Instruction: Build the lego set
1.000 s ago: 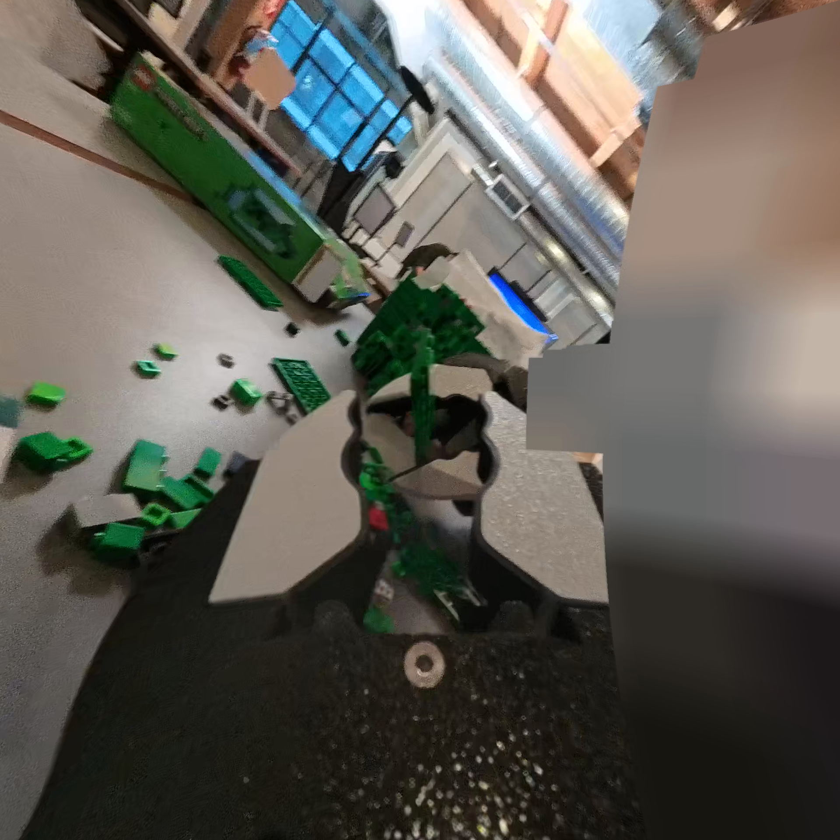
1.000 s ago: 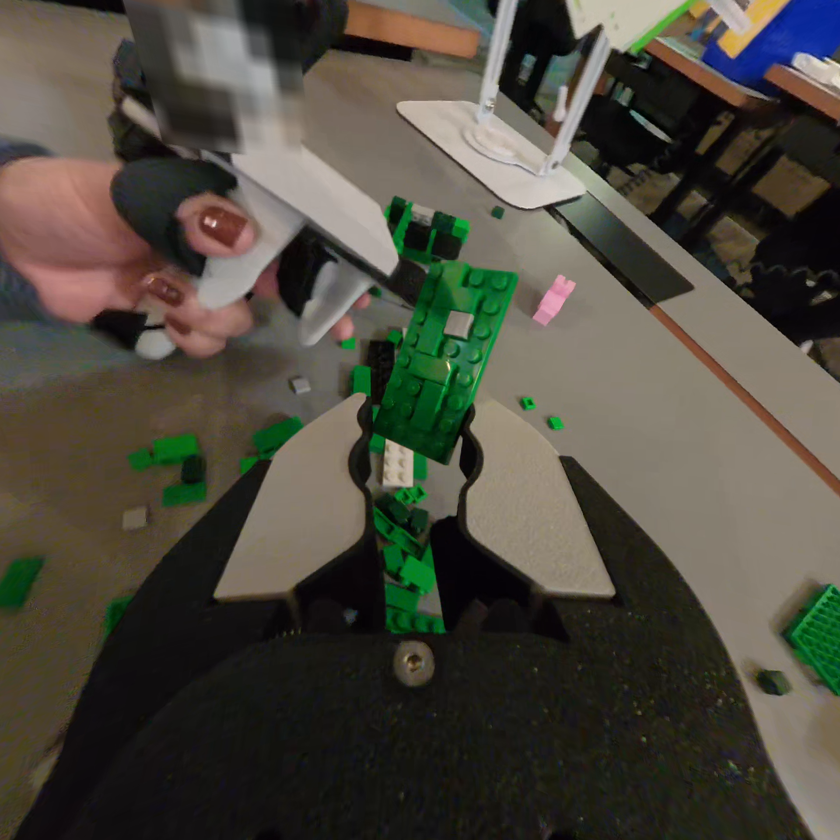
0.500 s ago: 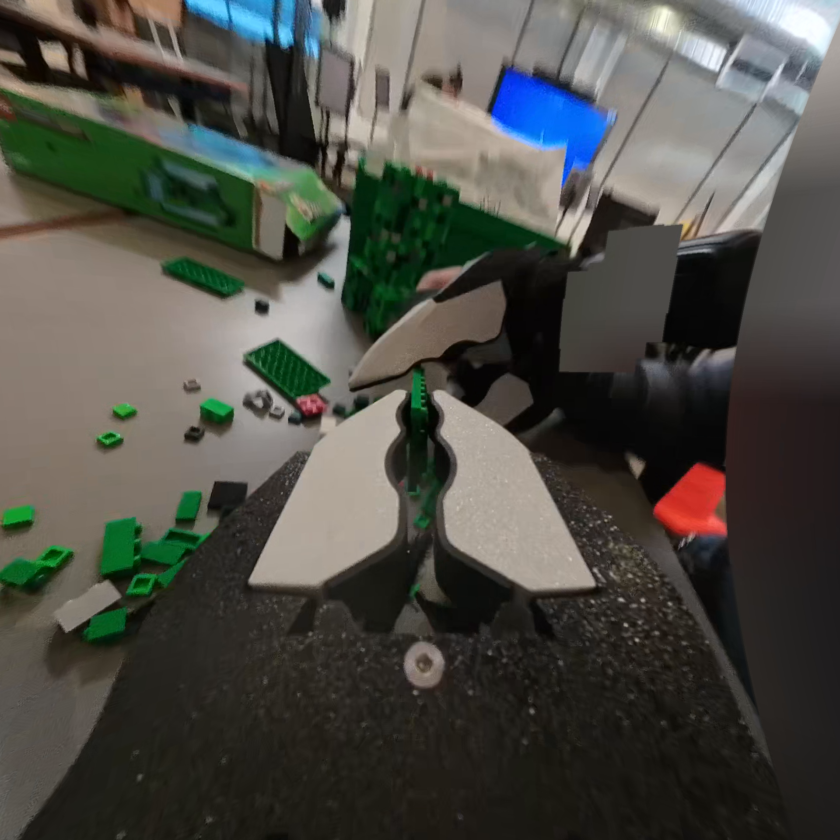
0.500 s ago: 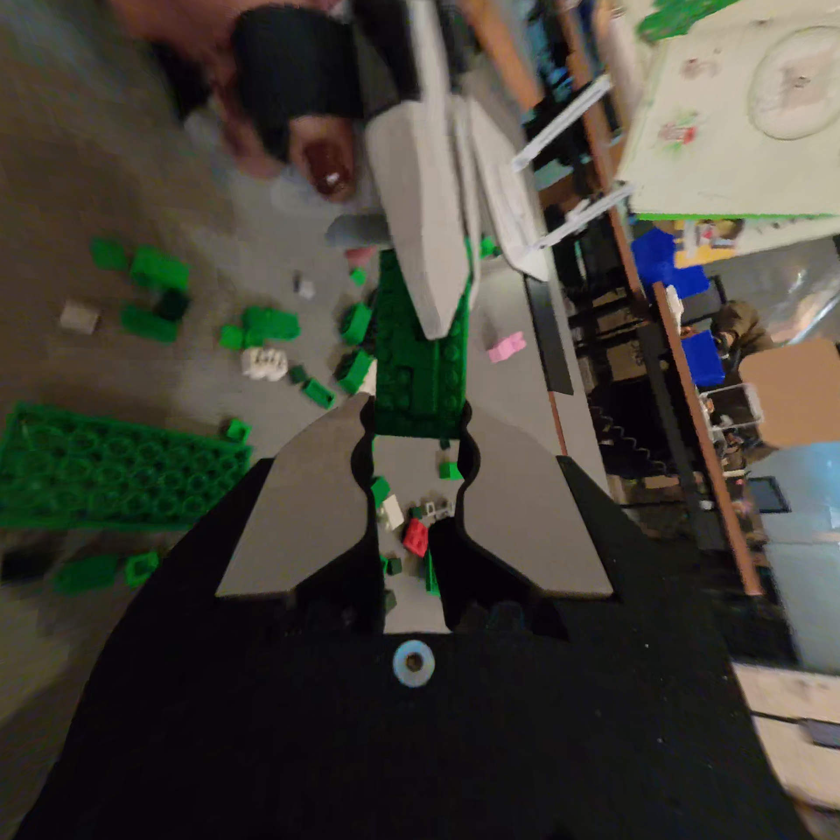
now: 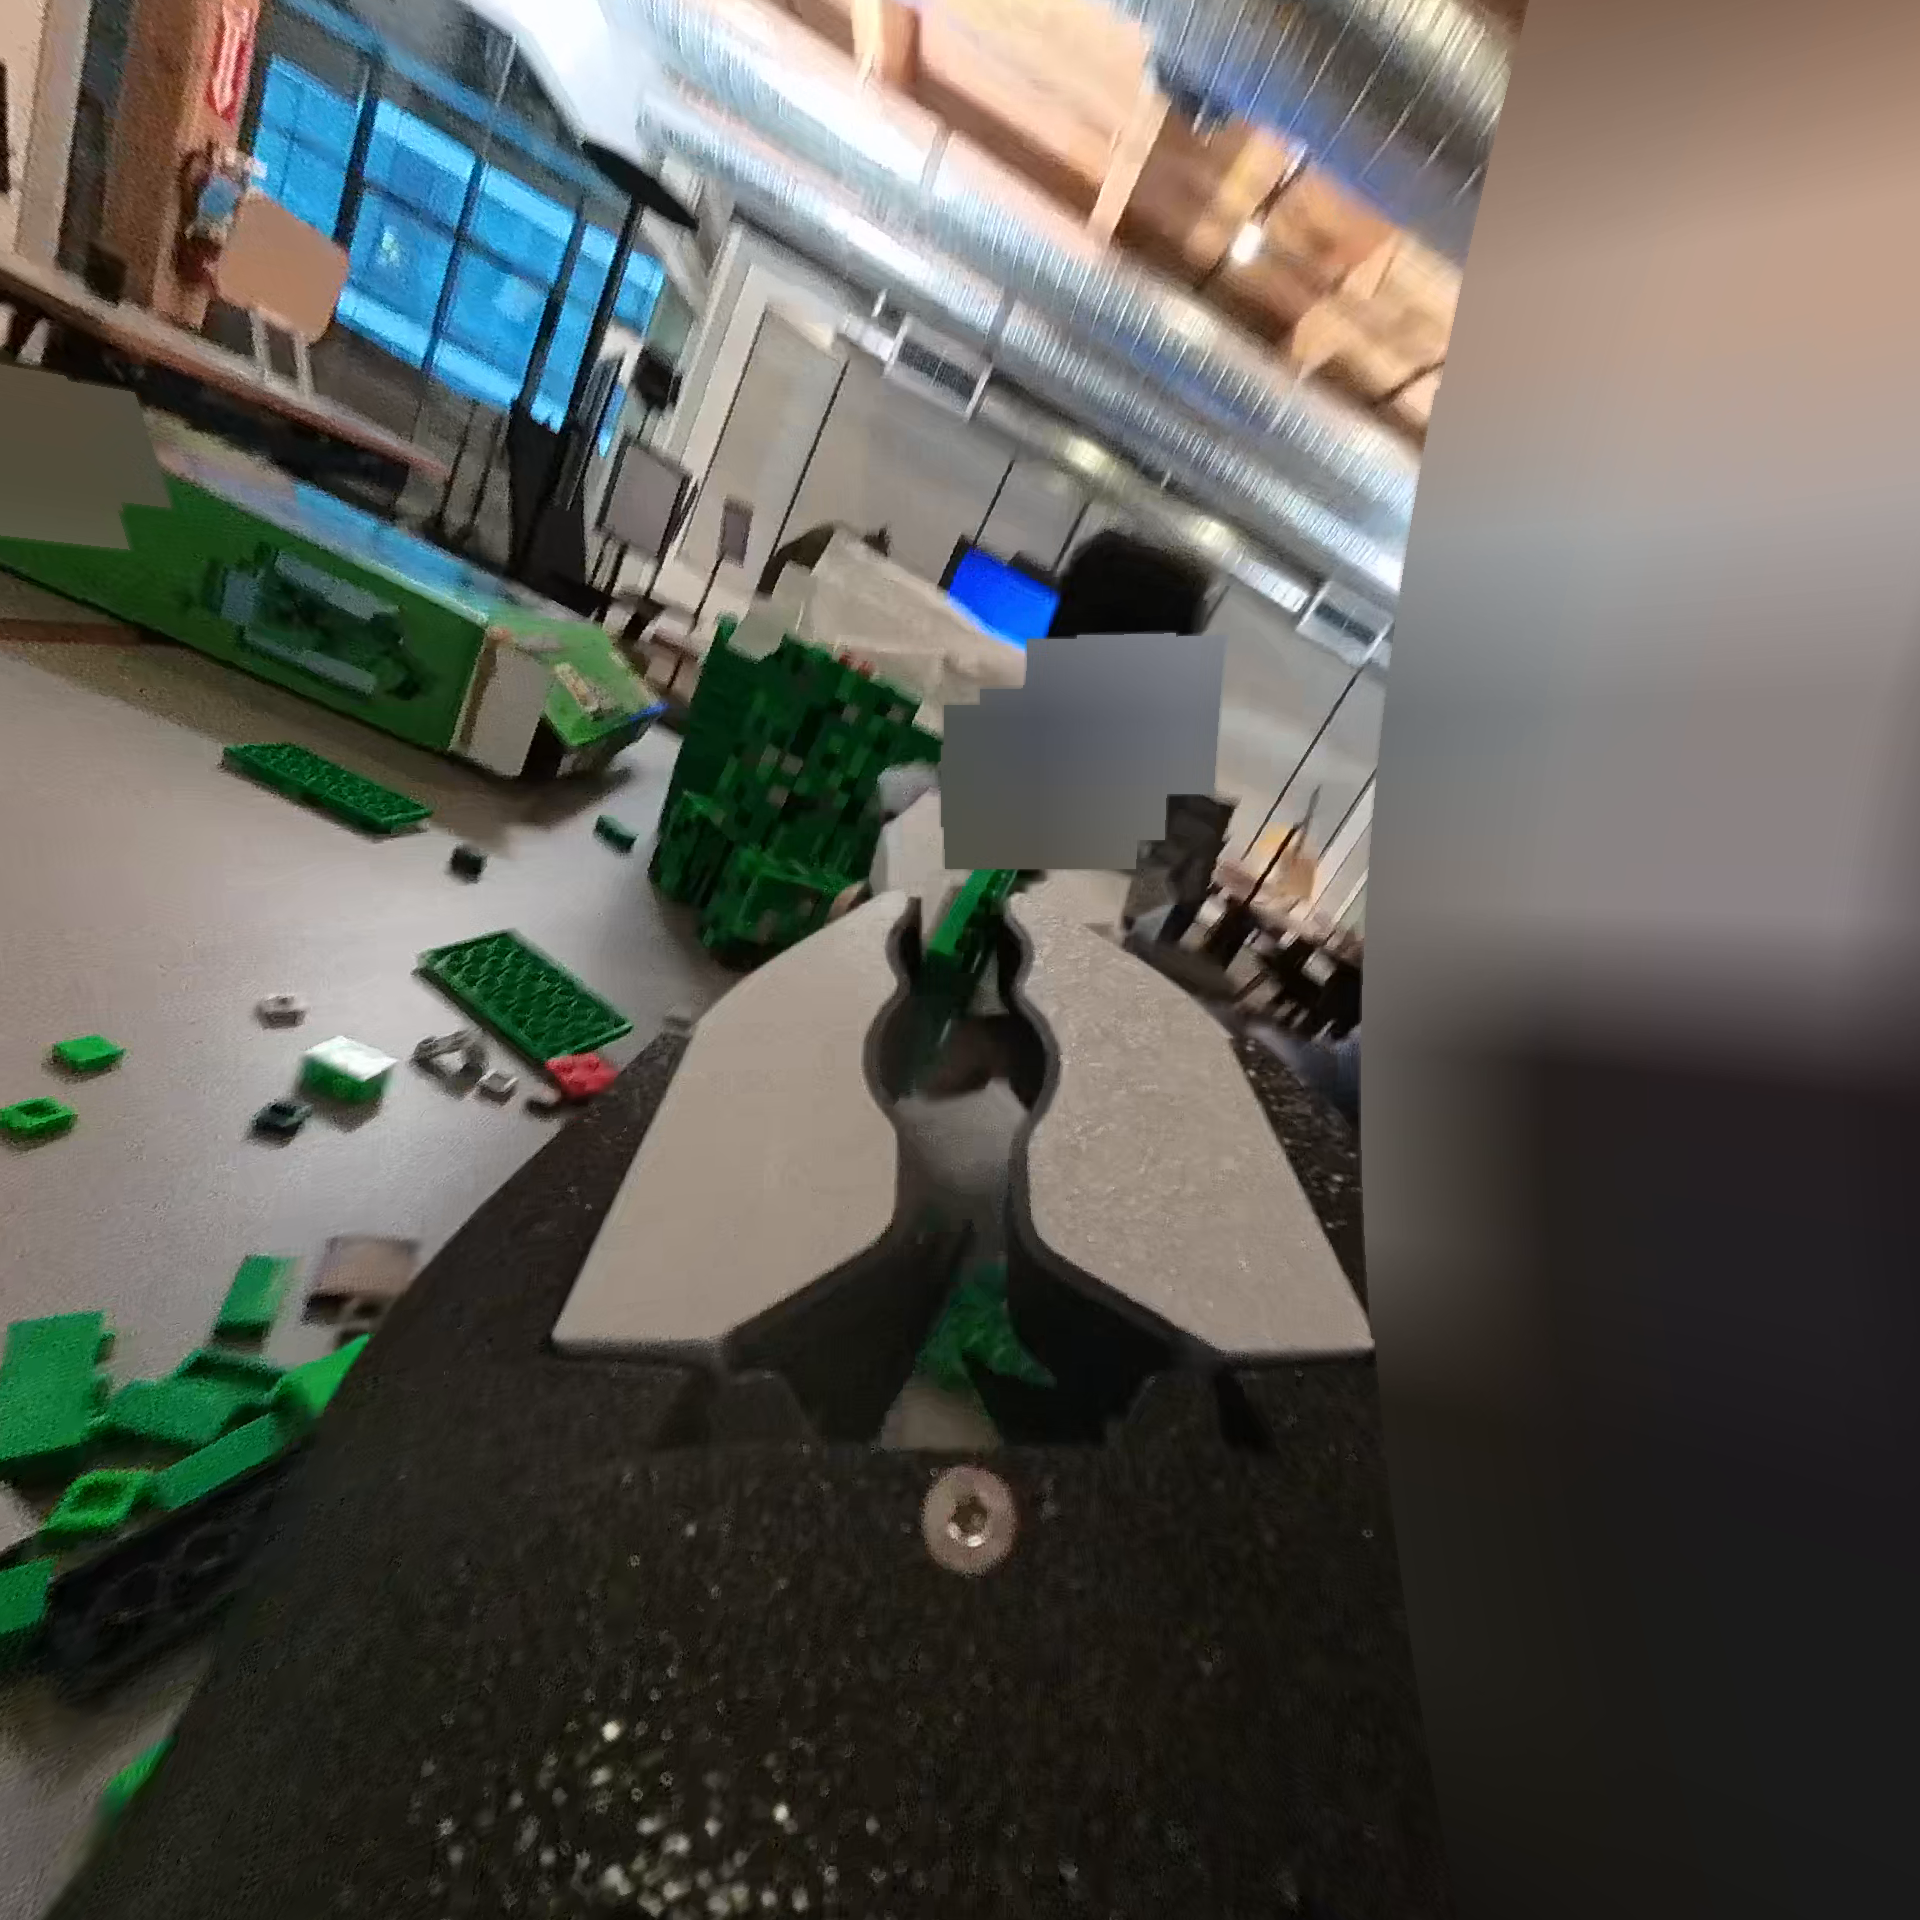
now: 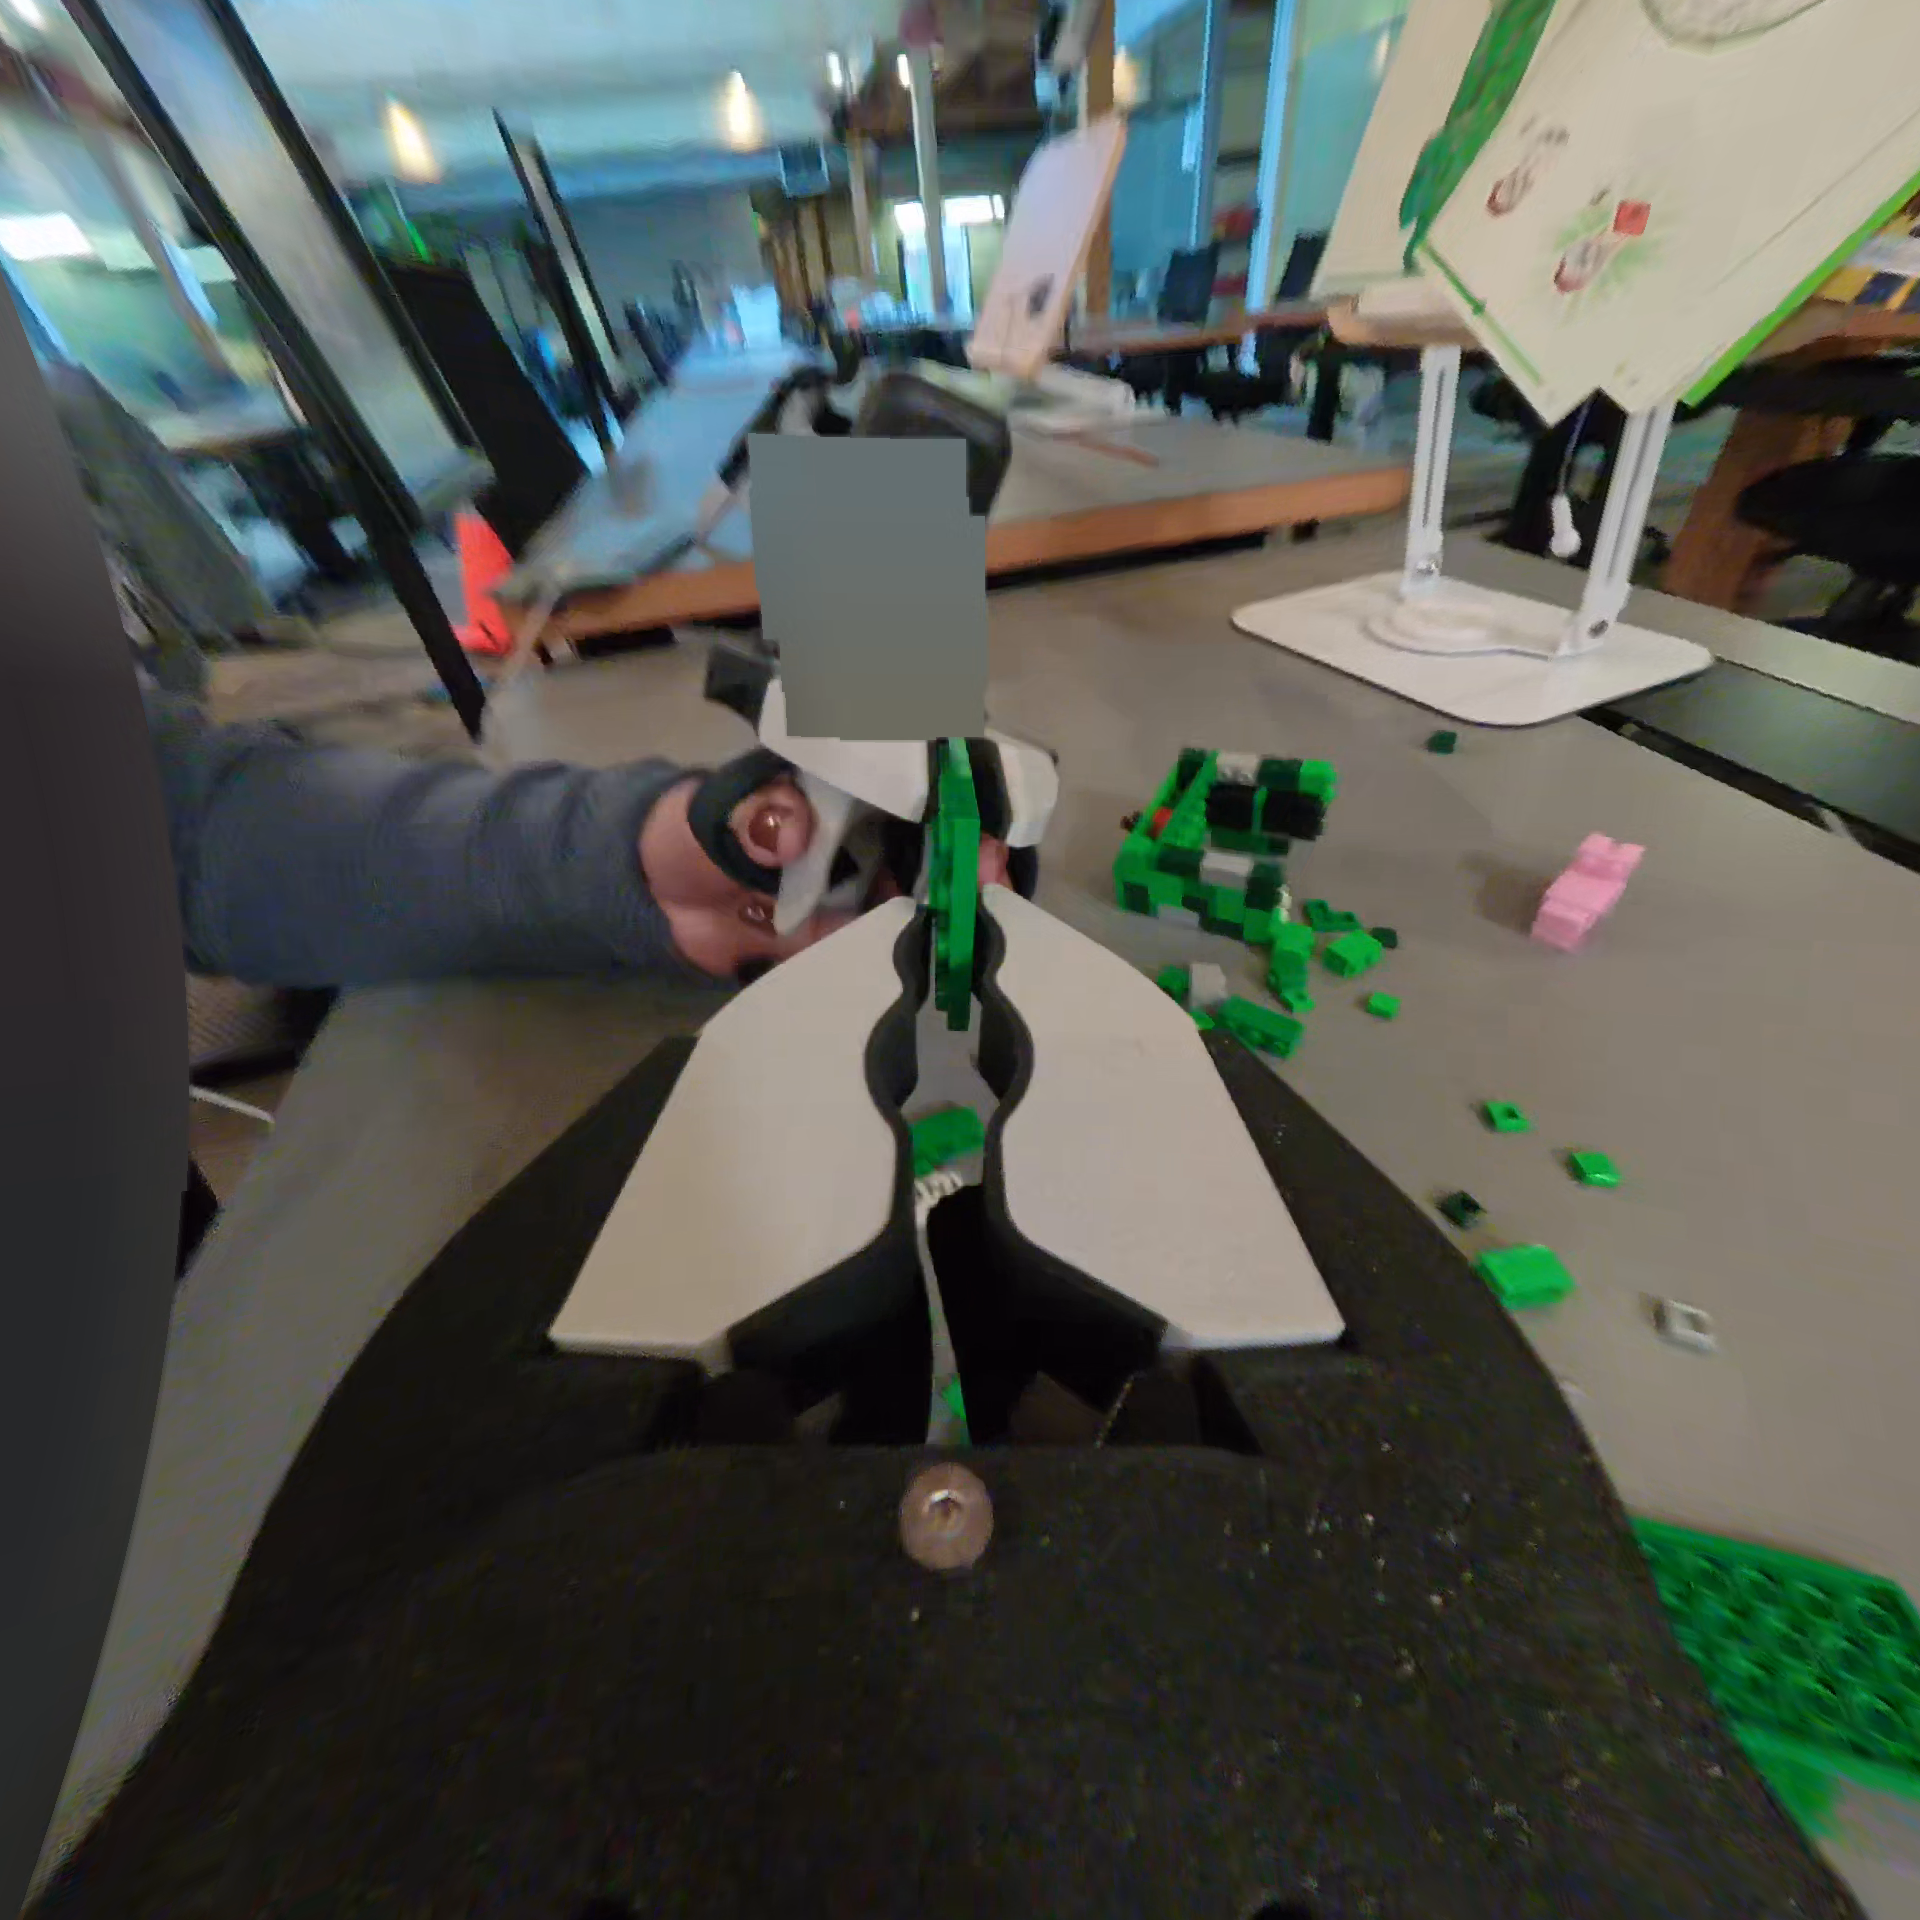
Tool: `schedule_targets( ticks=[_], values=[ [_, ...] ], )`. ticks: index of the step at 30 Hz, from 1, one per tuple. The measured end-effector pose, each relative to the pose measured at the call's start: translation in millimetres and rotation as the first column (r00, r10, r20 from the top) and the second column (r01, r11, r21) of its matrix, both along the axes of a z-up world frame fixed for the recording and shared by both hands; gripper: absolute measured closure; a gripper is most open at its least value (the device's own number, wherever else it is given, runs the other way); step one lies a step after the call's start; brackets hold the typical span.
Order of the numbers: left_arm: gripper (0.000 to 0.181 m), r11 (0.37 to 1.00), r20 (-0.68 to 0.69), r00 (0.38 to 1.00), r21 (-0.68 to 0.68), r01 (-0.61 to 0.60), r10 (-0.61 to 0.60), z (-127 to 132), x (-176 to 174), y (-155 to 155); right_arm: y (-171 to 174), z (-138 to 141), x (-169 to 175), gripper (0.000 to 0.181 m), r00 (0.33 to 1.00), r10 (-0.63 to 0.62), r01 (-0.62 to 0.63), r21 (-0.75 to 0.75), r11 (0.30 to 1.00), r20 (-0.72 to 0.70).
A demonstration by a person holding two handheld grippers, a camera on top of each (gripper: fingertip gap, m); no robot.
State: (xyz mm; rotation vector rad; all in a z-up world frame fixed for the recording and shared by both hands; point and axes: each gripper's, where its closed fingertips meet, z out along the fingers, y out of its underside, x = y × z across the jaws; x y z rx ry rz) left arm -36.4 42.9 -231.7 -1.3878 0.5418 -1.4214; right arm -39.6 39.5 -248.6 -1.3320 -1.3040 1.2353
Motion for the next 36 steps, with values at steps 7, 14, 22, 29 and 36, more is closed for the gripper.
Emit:
schedule_targets(
  ticks=[7,14,22,29,36],
  values=[
    [0.146,0.977,-0.403,0.914,0.212,0.037,0.053,-17.3,12.5,-14.2,0.3,-32.2,29.4,0.176,0.888,-0.092,-0.074,0.339,0.938,0.450],
    [0.176,0.965,-0.539,0.829,0.261,-0.003,0.148,-35.7,20.6,-9.7,6.1,-33.7,18.8,0.158,0.892,-0.159,-0.022,0.391,0.920,0.423],
    [0.177,0.997,0.252,0.965,-0.044,-0.059,0.068,21.1,0.8,-2.8,-8.7,-5.2,16.0,0.146,0.982,0.071,-0.076,0.018,0.997,0.173],
    [0.173,1.000,0.140,0.990,-0.002,-0.008,0.008,13.7,21.2,-12.6,-15.7,-5.2,7.0,0.175,0.984,0.118,-0.112,-0.051,0.992,0.132],
    [0.123,0.946,-0.487,0.839,0.312,-0.090,0.241,-25.1,24.2,-2.8,21.6,-48.3,37.7,0.176,0.803,-0.272,-0.043,0.507,0.861,0.530]
  ],
)
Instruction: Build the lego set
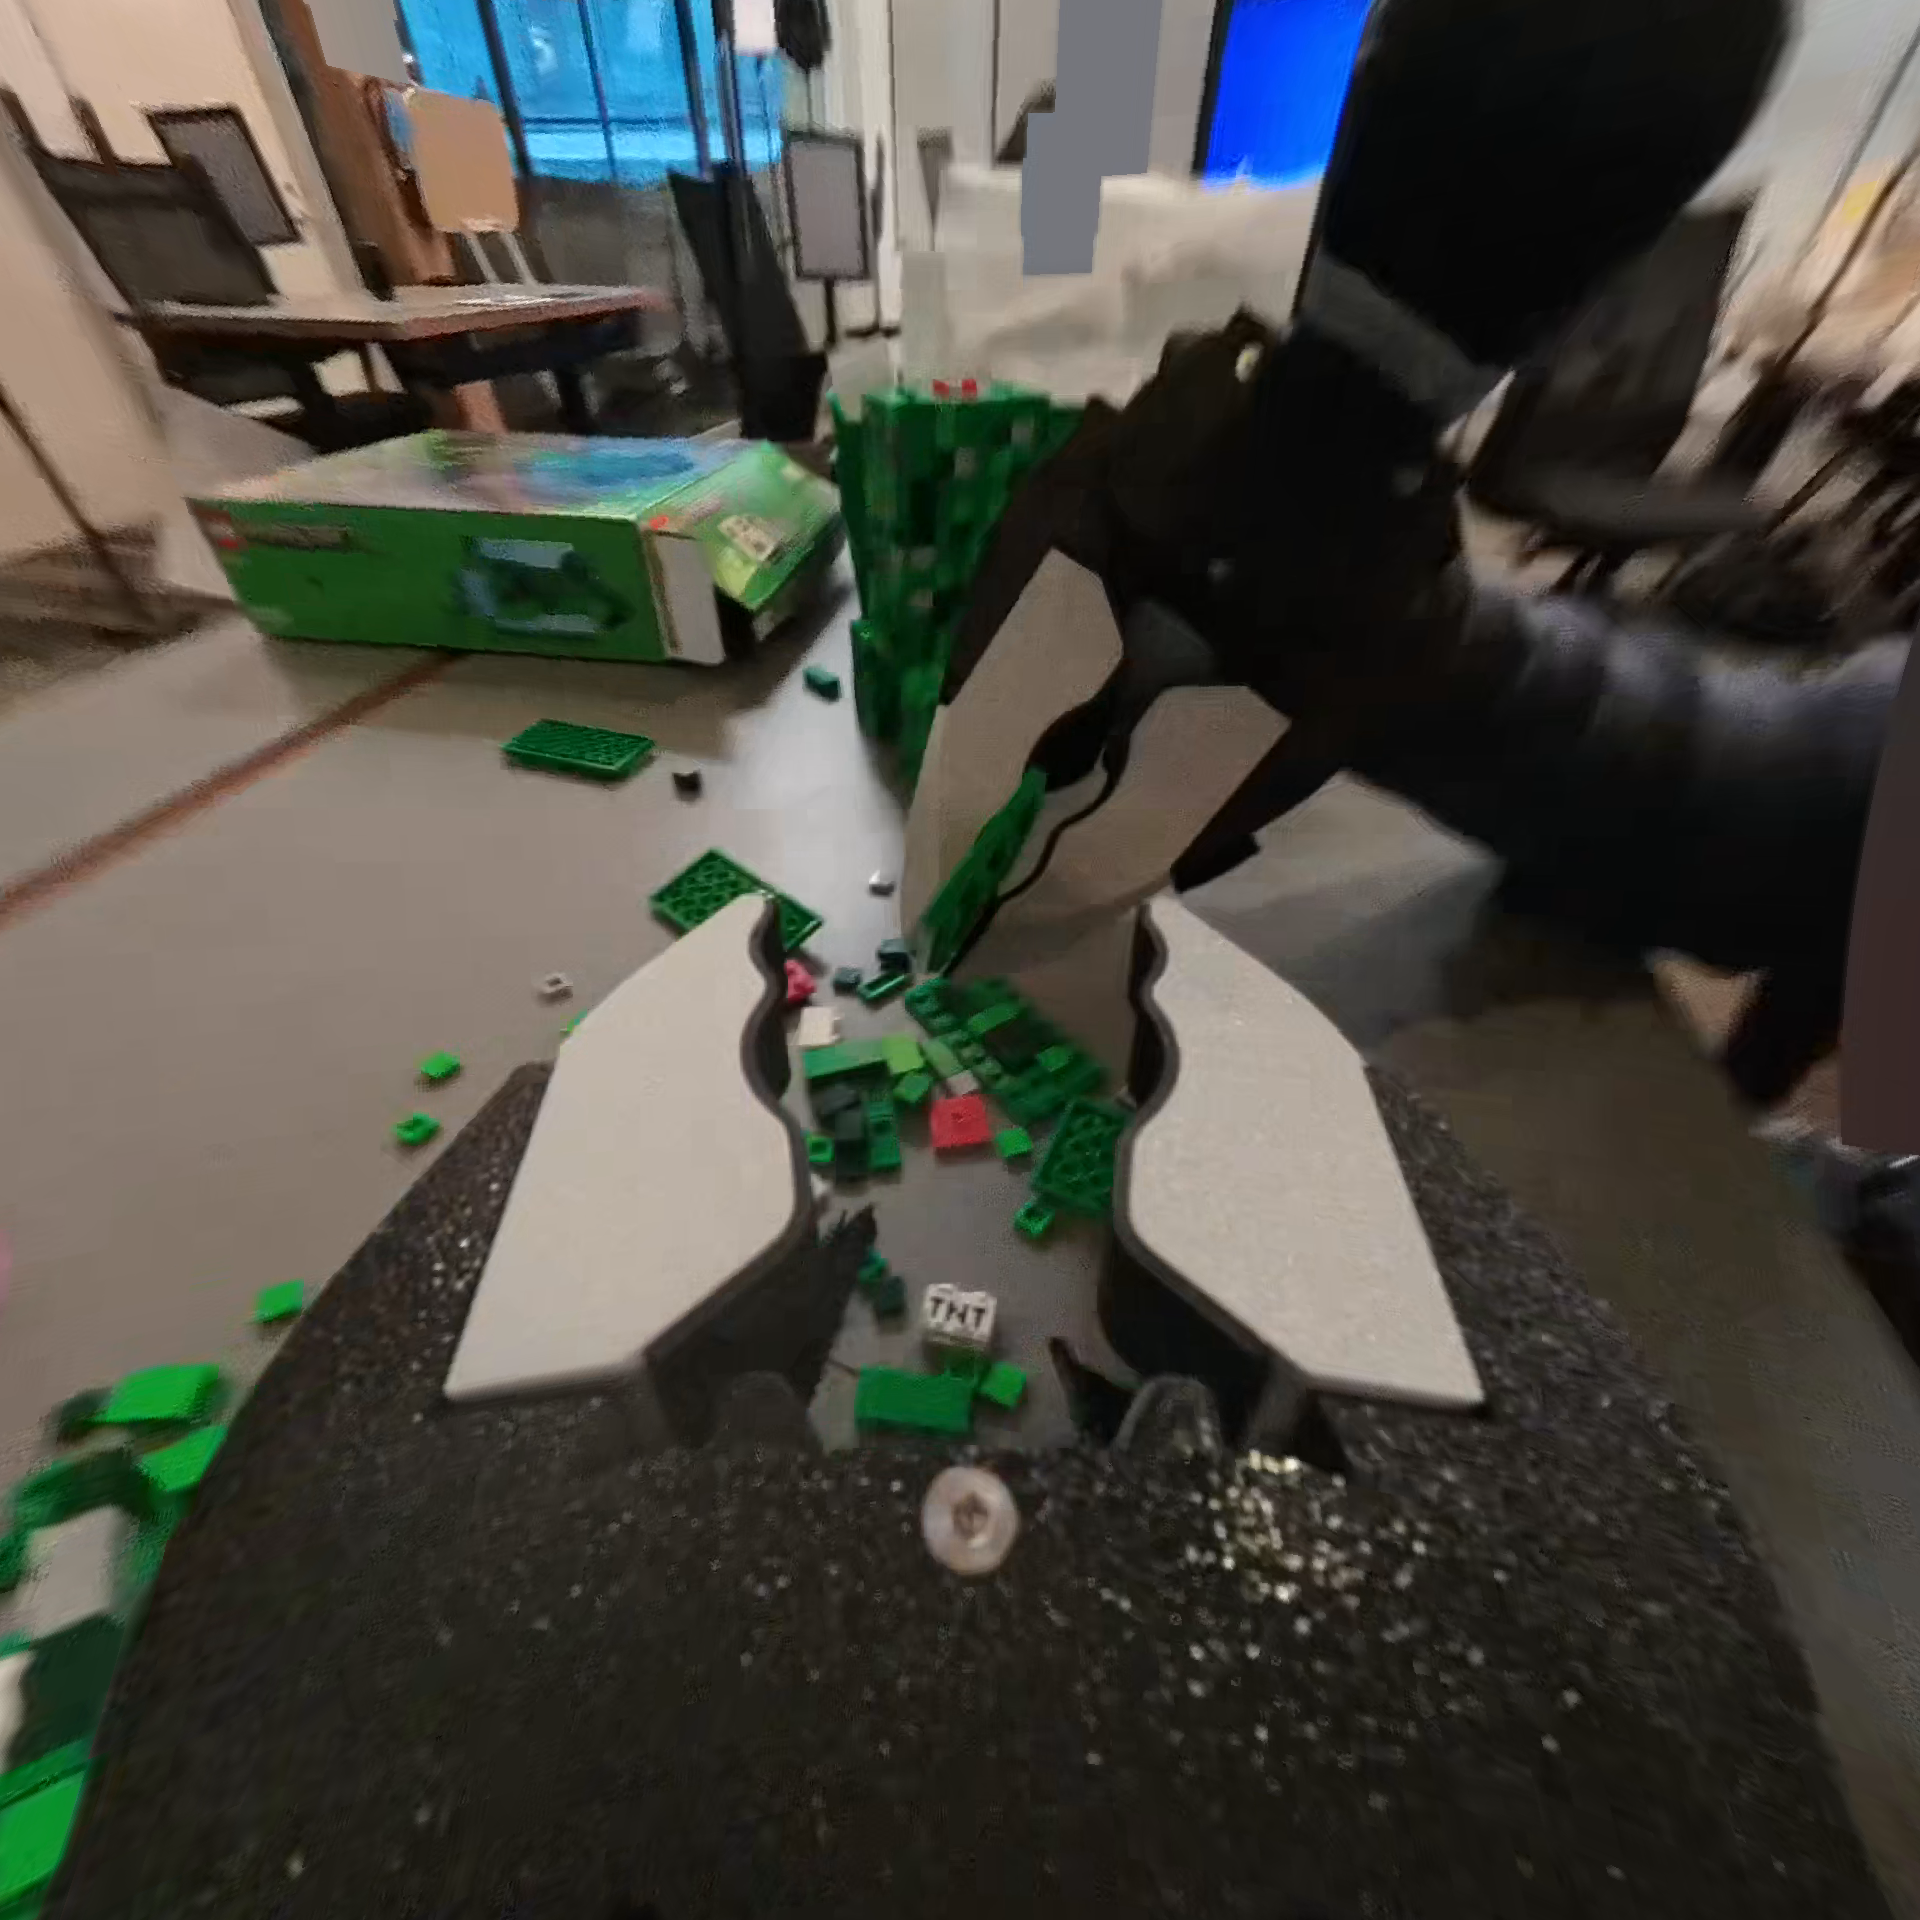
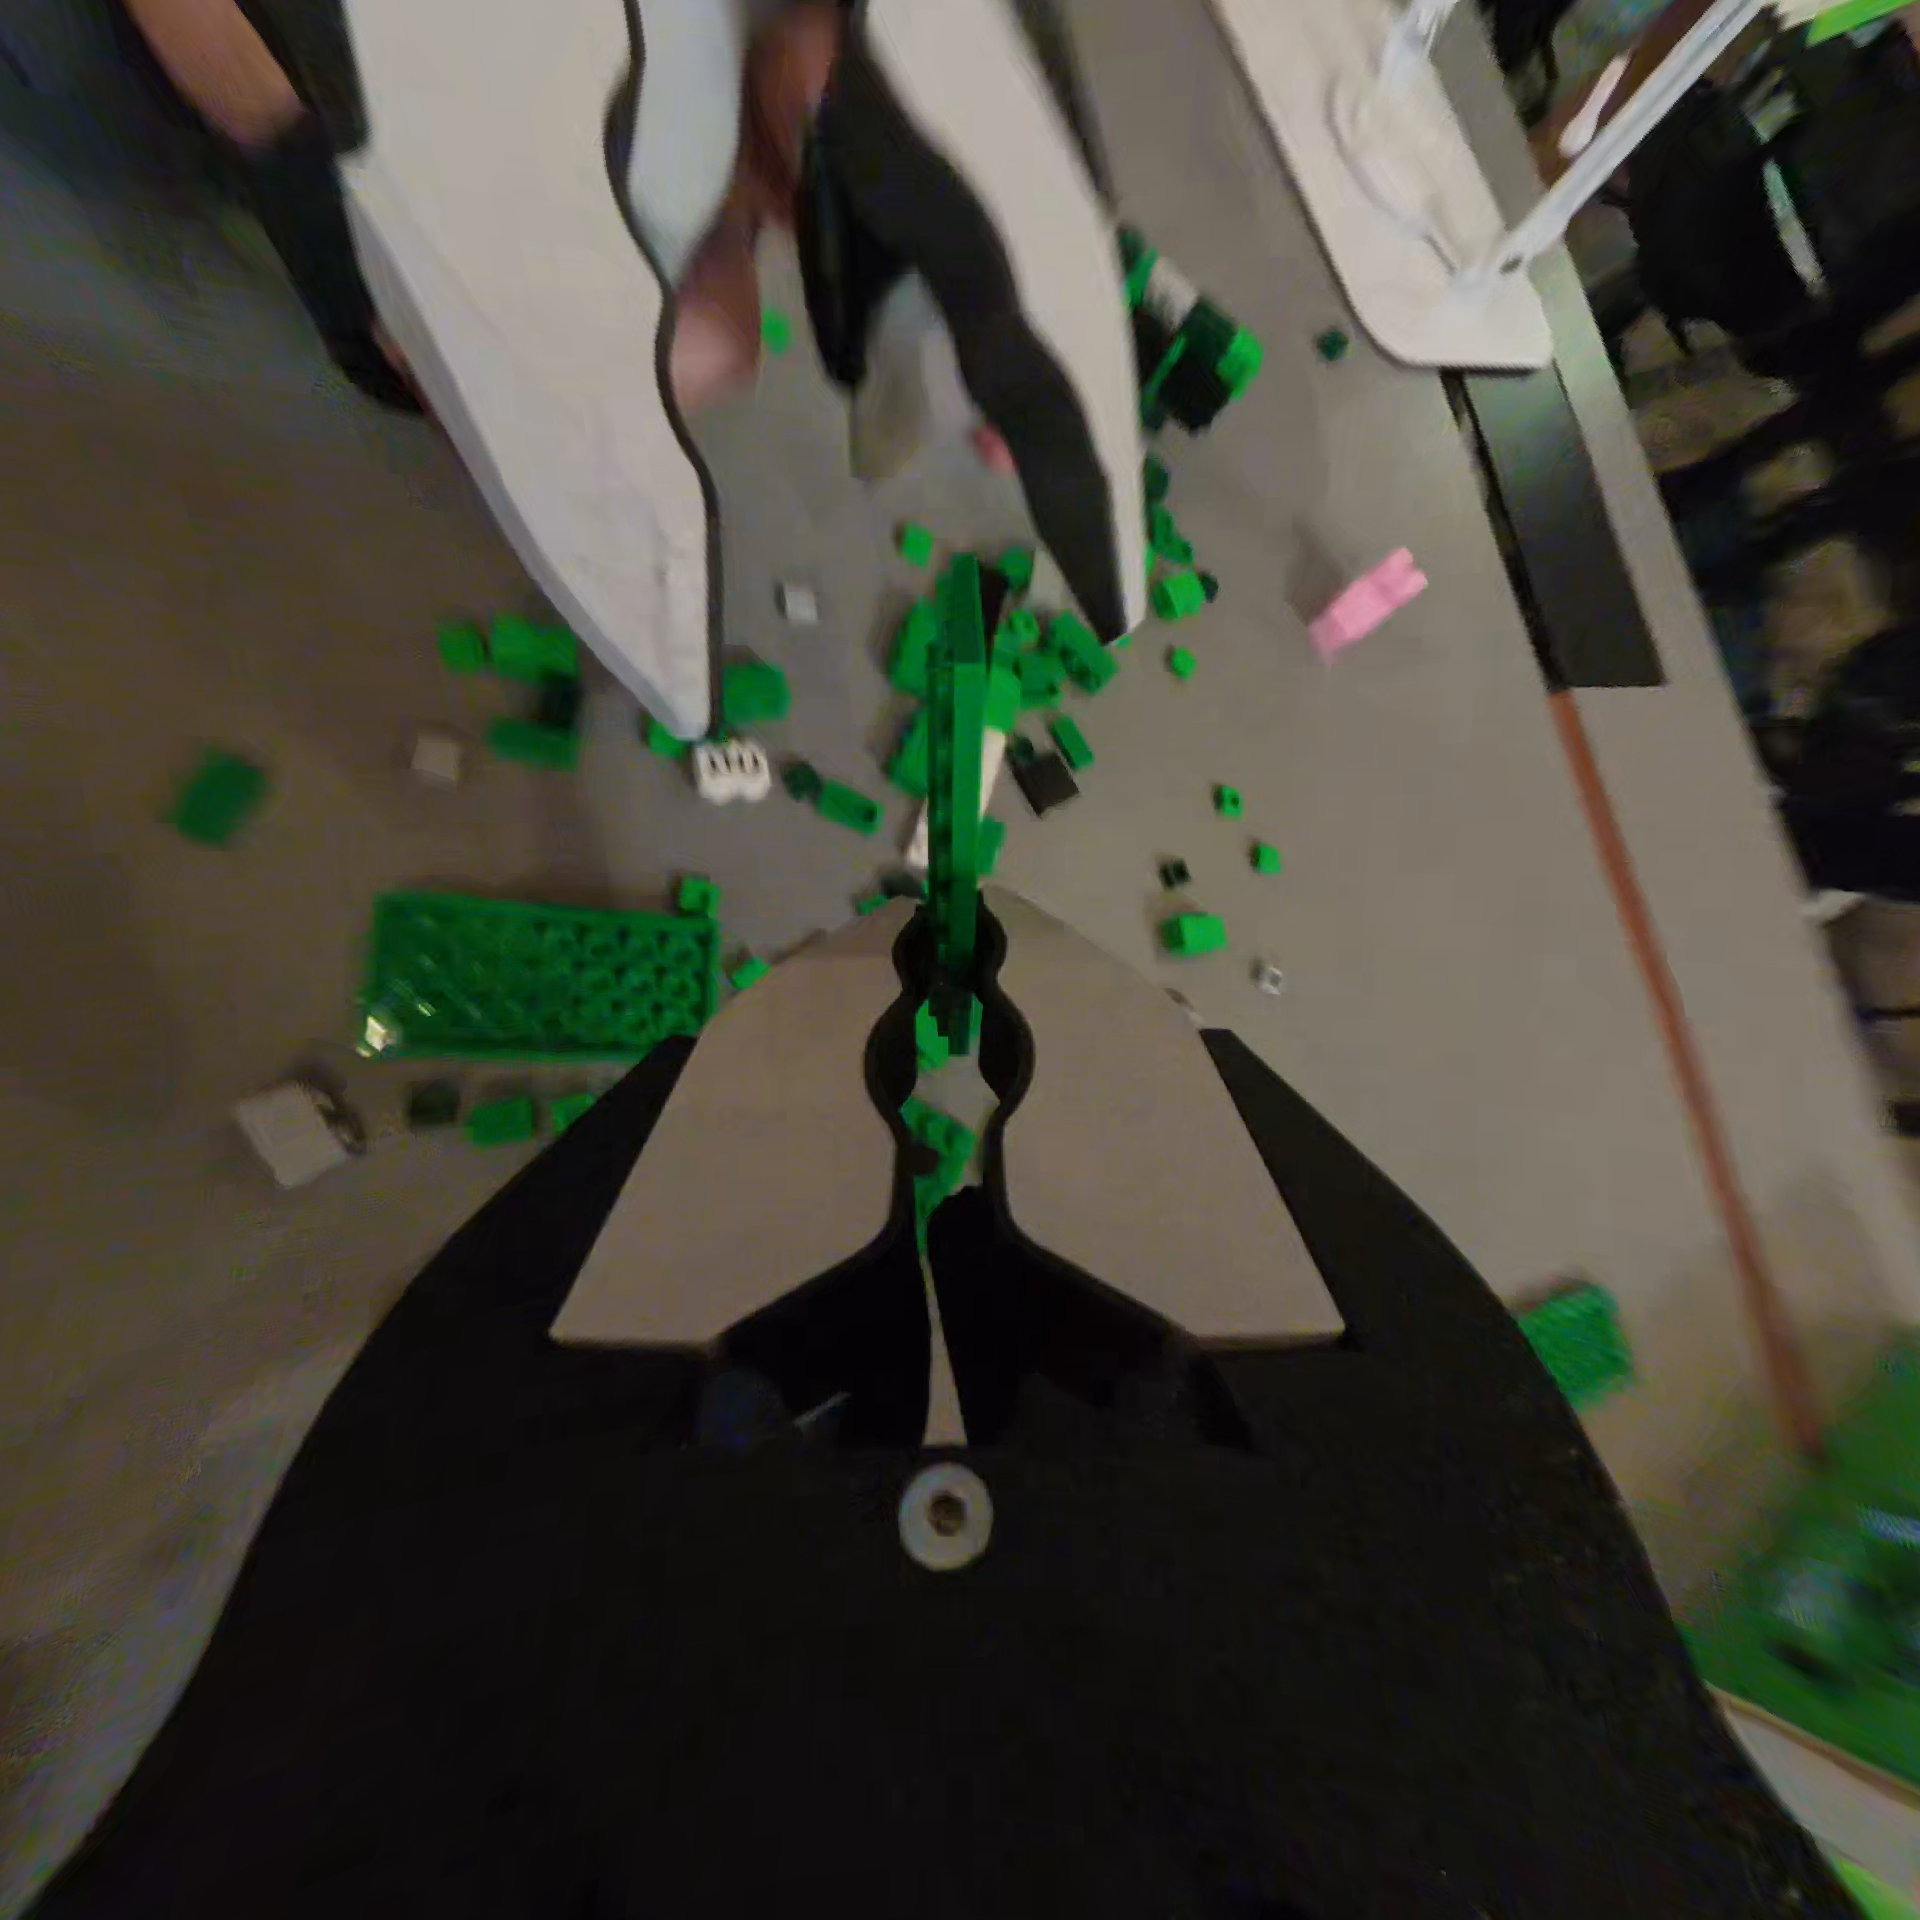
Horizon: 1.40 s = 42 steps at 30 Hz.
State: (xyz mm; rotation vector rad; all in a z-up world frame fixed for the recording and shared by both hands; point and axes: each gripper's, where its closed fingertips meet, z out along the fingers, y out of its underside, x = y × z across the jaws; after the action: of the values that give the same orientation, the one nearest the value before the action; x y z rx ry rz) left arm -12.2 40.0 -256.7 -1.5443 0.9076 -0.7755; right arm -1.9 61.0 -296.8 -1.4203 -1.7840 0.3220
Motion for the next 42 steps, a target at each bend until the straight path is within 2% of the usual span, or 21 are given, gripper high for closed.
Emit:
schedule_targets(
  ticks=[1,4,6,8,9,11,12,13,15,17,20,21,23,26,28,30,32,34,35,39,42],
  values=[
    [0.123,0.999,-0.067,0.998,0.047,-0.005,0.008,-3.3,4.5,-2.5,0.6,-5.9,1.8,0.175,0.997,-0.003,-0.002,0.072,0.997,0.073],
    [0.141,0.996,-0.246,0.969,0.086,0.002,0.019,-23.8,14.7,-6.3,-0.1,-20.2,2.4,0.175,0.978,-0.001,-0.041,0.198,0.979,0.209],
    [0.168,0.998,-0.340,0.940,0.069,-0.004,0.027,-36.5,17.0,-7.2,-0.5,-22.9,0.8,0.175,0.975,0.002,-0.053,0.222,0.974,0.222],
    [0.175,0.989,-0.374,0.920,0.130,-0.074,0.118,-34.9,11.2,0.2,3.4,-20.9,-1.4,0.172,0.984,-0.029,-0.011,0.222,0.975,0.175],
    [0.175,0.983,-0.354,0.922,0.154,-0.104,0.153,-31.0,8.3,3.2,6.8,-15.9,-3.7,0.163,0.991,-0.061,0.037,0.202,0.979,0.116],
    [0.176,0.981,-0.191,0.965,0.116,-0.157,0.178,-16.1,4.2,7.1,10.0,-4.3,-6.3,0.147,0.995,-0.103,0.102,0.095,0.990,0.001],
    [0.176,0.987,-0.039,0.987,0.052,-0.151,0.153,-4.0,2.8,6.4,10.8,1.6,-7.5,0.139,0.991,-0.118,0.120,0.020,0.993,-0.061],
    [0.176,0.992,0.140,0.982,-0.031,-0.122,0.125,9.3,-0.7,5.6,10.0,6.7,-9.5,0.132,0.984,-0.127,0.120,-0.065,0.991,-0.123],
    [0.177,0.989,0.442,0.893,-0.144,-0.021,0.083,32.2,-14.4,4.7,4.3,15.5,-15.3,0.129,0.963,-0.131,0.071,-0.248,0.966,-0.234],
    [0.177,0.985,0.571,0.819,-0.163,0.051,0.052,43.9,-24.7,3.5,-5.0,26.3,-20.9,0.127,0.932,-0.120,-0.034,-0.412,0.910,-0.343],
    [0.176,0.982,0.610,0.793,-0.156,0.106,0.011,48.1,-23.8,-0.6,-12.7,49.0,-23.4,0.138,0.856,-0.130,-0.202,-0.554,0.808,-0.501],
    [0.176,0.981,0.604,0.797,-0.154,0.122,-0.005,47.5,-20.3,-2.6,-12.8,53.5,-23.1,0.139,0.838,-0.138,-0.231,-0.573,0.786,-0.528],
    [0.176,0.978,0.583,0.812,-0.151,0.147,-0.032,44.3,-12.6,-6.2,-16.4,59.0,-22.1,0.155,0.818,-0.126,-0.283,-0.583,0.762,-0.561],
    [0.176,0.967,0.571,0.819,-0.172,0.190,-0.059,39.7,-7.2,-8.7,-28.7,60.6,-17.8,0.173,0.825,-0.030,-0.347,-0.547,0.762,-0.565],
    [0.171,0.911,0.569,0.813,-0.258,0.322,-0.127,33.6,-2.7,-14.7,-33.9,56.6,-13.4,0.176,0.850,0.027,-0.349,-0.524,0.777,-0.525],
    [0.163,0.821,0.572,0.795,-0.344,0.456,-0.202,29.5,1.7,-24.3,-35.3,49.8,-7.6,0.176,0.880,0.061,-0.331,-0.516,0.790,-0.471],
    [0.155,0.857,0.447,0.862,-0.321,0.403,-0.238,20.7,5.8,-27.9,-37.6,44.6,-1.1,0.176,0.899,0.080,-0.330,-0.547,0.769,-0.430],
    [0.153,0.916,0.223,0.940,-0.255,0.310,-0.256,6.3,10.7,-30.9,-38.9,38.1,5.4,0.176,0.919,0.094,-0.319,-0.583,0.747,-0.383],
    [0.154,0.927,0.136,0.954,-0.233,0.293,-0.267,0.4,13.5,-34.0,-40.6,34.7,8.5,0.176,0.927,0.105,-0.316,-0.598,0.736,-0.360],
    [0.156,0.928,0.031,0.953,-0.220,0.300,-0.301,-11.0,23.9,-42.1,-50.8,22.5,19.0,0.176,0.955,0.157,-0.287,-0.647,0.706,-0.253],
    [0.155,0.880,0.041,0.926,-0.298,0.370,-0.375,-20.5,30.4,-53.1,-59.0,13.6,24.9,0.176,0.967,0.194,-0.256,-0.653,0.713,-0.167]
  ],
)
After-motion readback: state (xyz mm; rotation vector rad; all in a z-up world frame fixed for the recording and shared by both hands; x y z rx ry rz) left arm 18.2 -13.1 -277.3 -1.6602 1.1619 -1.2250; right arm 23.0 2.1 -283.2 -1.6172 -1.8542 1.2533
